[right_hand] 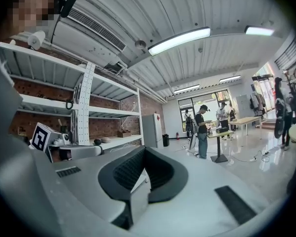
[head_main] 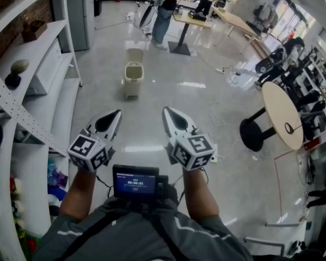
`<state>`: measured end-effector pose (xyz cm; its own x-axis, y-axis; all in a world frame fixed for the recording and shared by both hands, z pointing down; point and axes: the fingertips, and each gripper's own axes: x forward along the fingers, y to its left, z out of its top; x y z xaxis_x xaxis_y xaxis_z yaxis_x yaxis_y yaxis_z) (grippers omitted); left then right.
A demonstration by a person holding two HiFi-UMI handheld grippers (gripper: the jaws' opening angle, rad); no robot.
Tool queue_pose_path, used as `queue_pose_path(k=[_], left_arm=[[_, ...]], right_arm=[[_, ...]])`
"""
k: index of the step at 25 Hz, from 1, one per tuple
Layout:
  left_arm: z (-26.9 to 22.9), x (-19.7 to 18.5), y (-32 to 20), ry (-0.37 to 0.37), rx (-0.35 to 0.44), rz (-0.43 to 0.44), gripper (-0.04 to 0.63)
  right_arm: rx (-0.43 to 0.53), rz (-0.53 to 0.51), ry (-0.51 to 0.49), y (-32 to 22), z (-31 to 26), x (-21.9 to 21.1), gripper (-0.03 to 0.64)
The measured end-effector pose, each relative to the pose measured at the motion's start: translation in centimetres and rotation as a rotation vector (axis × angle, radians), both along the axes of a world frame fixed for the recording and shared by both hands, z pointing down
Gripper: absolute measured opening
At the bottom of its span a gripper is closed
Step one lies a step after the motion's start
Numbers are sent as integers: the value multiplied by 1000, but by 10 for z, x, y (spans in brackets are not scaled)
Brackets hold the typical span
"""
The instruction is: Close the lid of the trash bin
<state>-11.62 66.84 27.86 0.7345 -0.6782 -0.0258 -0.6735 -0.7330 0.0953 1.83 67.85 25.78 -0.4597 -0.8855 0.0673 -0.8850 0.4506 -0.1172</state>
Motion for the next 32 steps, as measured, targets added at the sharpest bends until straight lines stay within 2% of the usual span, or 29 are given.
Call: queue_pose_path(k=[7, 16, 24, 28, 32], left_arm=[[4, -4, -7, 18, -7, 39, -4], [11, -5, -46, -6, -31, 11, -5], [10, 22, -117, -19, -46, -25, -3], [2, 41, -148, -39, -29, -35, -3], [-4, 60, -182, -29, -26, -51, -3]], right_arm=[[11, 25, 19, -6, -3, -15, 2], [5, 0, -16, -55, 5, -14, 2], [10, -38, -30, -126, 4, 14, 2], [14, -48, -42, -164, -2, 38, 2], [28, -80, -35, -196, -7, 52, 2]])
